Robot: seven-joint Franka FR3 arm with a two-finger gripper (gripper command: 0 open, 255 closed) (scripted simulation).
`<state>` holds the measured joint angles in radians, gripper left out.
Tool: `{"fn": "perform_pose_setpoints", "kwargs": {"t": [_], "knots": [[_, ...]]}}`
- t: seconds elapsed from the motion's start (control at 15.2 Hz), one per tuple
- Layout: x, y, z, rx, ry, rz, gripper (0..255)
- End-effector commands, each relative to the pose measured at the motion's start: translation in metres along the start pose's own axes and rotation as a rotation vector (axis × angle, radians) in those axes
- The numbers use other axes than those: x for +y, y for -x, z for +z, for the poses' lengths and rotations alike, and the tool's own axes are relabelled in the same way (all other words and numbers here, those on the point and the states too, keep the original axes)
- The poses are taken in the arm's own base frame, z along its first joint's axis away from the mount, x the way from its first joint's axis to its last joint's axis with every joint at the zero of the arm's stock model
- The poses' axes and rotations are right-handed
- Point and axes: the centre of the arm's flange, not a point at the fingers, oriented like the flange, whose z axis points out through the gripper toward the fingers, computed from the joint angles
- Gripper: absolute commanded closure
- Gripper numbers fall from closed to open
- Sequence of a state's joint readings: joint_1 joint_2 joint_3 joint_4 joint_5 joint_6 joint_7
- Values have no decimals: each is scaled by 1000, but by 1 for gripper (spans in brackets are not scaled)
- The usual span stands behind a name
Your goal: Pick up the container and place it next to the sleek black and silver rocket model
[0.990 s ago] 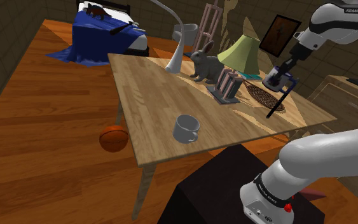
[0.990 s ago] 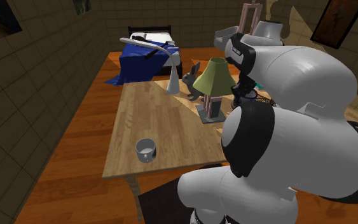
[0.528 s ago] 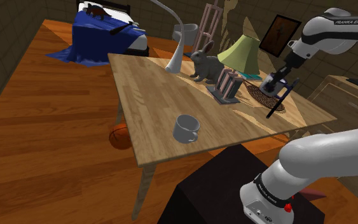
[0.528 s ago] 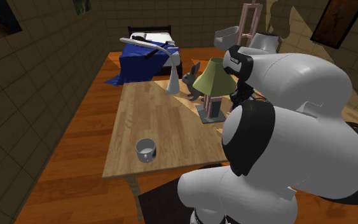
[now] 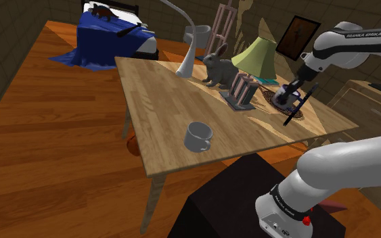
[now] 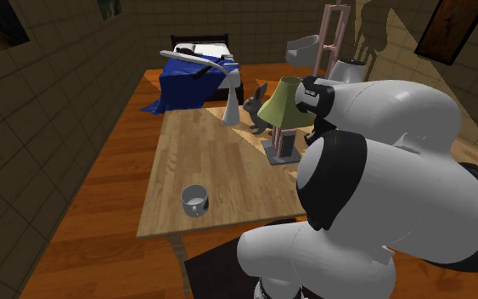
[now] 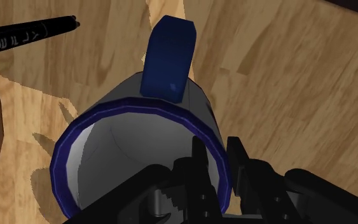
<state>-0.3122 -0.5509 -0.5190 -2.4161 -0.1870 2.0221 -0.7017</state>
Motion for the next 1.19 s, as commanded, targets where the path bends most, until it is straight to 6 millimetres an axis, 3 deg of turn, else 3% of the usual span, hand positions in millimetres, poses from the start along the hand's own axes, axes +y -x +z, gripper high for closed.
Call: {"fn": "perform_pose_setpoints", "kwargs": {"t": [0.0,1.12], "knots": [[0,1,11,1,1,0,255],[0,13,100,1,1,0,255]]}}
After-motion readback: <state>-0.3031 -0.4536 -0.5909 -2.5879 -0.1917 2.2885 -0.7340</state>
